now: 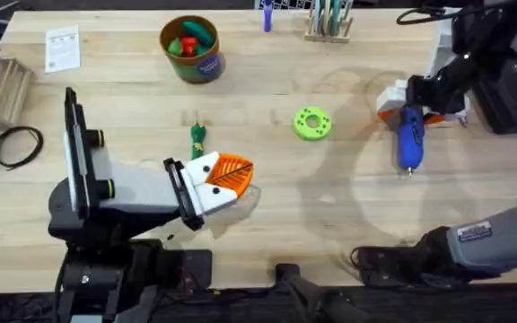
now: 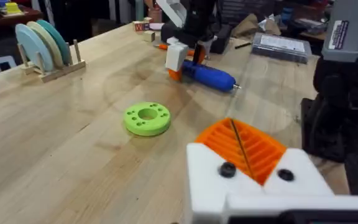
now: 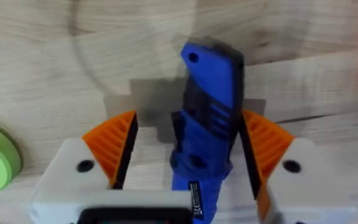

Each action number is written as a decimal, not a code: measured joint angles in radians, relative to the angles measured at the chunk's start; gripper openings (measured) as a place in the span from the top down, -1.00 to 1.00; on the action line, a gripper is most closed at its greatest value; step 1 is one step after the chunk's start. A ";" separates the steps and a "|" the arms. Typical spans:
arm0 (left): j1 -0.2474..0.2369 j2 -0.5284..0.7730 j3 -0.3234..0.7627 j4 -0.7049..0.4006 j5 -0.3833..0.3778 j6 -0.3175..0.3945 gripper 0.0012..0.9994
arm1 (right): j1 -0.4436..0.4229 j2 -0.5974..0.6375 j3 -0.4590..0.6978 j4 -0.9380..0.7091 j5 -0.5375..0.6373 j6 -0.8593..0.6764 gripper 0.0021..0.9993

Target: Pick up the gripper from the table and insert it into the empty holder that is missing its gripper. Then pick up a screw, insert it into the mounting hole, and use the screwdriver to tighten it. Finally, clean up the table by picking up the vegetable and placing it into the bucket.

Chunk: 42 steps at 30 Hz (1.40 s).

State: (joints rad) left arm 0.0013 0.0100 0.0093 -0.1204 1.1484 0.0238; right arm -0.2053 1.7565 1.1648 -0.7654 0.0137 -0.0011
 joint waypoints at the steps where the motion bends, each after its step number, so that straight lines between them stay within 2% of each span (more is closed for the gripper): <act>1: 0.000 0.000 0.000 0.000 0.000 0.000 0.99 | 0.000 0.000 0.000 0.000 0.001 0.000 -0.86; 5: 0.000 0.000 0.000 0.000 0.000 0.000 0.99 | -0.001 0.006 0.000 0.001 0.007 0.000 -0.79; 11: 0.000 0.000 0.000 0.000 0.000 0.000 0.99 | -0.001 0.021 0.000 0.003 0.024 0.000 -0.56; 13: 0.000 0.000 0.000 0.000 0.000 0.000 0.99 | -0.003 0.021 0.000 0.003 0.027 -0.004 -0.38; 17: 0.000 0.000 0.000 0.000 0.000 0.000 0.99 | -0.005 0.022 0.000 0.004 0.038 -0.012 0.25; 20: 0.000 0.000 0.000 0.000 0.000 0.000 0.99 | -0.007 0.029 0.000 0.008 0.046 -0.015 0.92; 21: 0.000 0.000 0.000 0.000 0.000 0.000 0.99 | -0.007 0.029 0.000 0.012 0.046 -0.014 0.96; 32: 0.000 0.000 0.000 0.000 0.000 0.000 0.99 | -0.007 0.029 0.001 0.007 0.039 -0.015 0.96; 35: 0.000 0.000 0.000 0.000 0.000 0.000 0.99 | -0.007 0.032 0.017 -0.046 0.015 -0.015 0.96; 42: 0.000 0.000 0.000 0.000 0.000 0.000 0.99 | -0.003 0.003 0.155 -0.124 -0.057 -0.015 0.96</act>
State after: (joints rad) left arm 0.0013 0.0101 0.0093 -0.1204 1.1484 0.0238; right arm -0.2080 1.7591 1.3196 -0.8898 -0.0429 -0.0162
